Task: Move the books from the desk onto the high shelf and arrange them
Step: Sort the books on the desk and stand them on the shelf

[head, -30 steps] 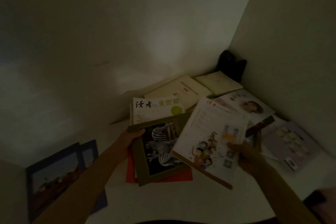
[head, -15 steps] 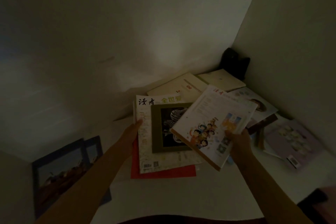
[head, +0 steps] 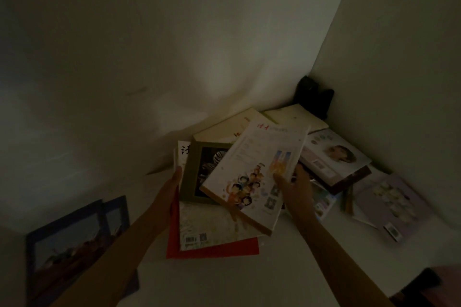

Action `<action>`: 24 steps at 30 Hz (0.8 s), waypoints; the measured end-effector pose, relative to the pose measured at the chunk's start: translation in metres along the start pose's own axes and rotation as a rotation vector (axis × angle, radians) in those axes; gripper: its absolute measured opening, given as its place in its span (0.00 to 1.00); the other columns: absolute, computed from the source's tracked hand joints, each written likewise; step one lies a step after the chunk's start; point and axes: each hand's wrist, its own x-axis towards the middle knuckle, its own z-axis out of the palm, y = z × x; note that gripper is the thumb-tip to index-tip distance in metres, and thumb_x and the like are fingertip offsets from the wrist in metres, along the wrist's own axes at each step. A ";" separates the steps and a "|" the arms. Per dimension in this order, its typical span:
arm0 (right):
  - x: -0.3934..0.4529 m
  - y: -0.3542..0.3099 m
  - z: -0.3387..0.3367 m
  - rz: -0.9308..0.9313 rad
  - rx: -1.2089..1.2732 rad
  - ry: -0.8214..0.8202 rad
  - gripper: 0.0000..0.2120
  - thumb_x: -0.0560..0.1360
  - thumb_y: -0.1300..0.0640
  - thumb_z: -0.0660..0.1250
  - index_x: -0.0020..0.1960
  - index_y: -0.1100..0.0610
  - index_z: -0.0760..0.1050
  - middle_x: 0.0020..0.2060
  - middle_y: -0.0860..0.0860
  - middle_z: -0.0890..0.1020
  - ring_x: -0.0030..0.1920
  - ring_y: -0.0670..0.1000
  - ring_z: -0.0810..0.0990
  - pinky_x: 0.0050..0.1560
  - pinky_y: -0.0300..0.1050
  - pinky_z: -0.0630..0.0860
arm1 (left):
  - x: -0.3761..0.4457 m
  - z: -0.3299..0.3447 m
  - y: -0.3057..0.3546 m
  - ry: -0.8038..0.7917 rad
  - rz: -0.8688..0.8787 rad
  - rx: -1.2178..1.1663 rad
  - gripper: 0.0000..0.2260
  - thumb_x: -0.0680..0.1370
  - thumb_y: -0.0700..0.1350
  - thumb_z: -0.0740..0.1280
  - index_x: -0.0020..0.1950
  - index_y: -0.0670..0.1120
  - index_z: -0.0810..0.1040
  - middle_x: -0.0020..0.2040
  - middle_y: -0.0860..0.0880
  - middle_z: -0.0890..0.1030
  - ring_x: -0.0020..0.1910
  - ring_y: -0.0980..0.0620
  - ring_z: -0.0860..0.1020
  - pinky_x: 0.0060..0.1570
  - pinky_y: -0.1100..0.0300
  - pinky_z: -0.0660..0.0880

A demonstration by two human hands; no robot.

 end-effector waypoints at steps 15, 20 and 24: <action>0.021 0.006 0.010 -0.087 -0.146 -0.060 0.12 0.78 0.58 0.57 0.40 0.59 0.74 0.35 0.55 0.77 0.35 0.53 0.79 0.37 0.45 0.77 | -0.006 -0.006 -0.002 0.004 0.084 0.214 0.32 0.58 0.53 0.81 0.57 0.45 0.75 0.47 0.47 0.84 0.43 0.48 0.84 0.34 0.55 0.80; 0.012 0.019 0.014 0.436 0.228 -0.389 0.14 0.77 0.55 0.65 0.60 0.58 0.71 0.51 0.55 0.78 0.47 0.55 0.78 0.51 0.54 0.76 | -0.004 -0.005 -0.004 0.040 0.069 0.232 0.11 0.76 0.39 0.66 0.59 0.44 0.74 0.52 0.45 0.82 0.44 0.48 0.83 0.37 0.56 0.81; 0.015 0.009 0.002 0.281 0.307 -0.151 0.15 0.77 0.62 0.63 0.64 0.59 0.71 0.53 0.56 0.78 0.52 0.58 0.78 0.54 0.56 0.76 | -0.002 -0.009 -0.006 0.069 0.037 0.186 0.15 0.77 0.43 0.65 0.63 0.43 0.71 0.56 0.43 0.80 0.50 0.46 0.81 0.39 0.56 0.81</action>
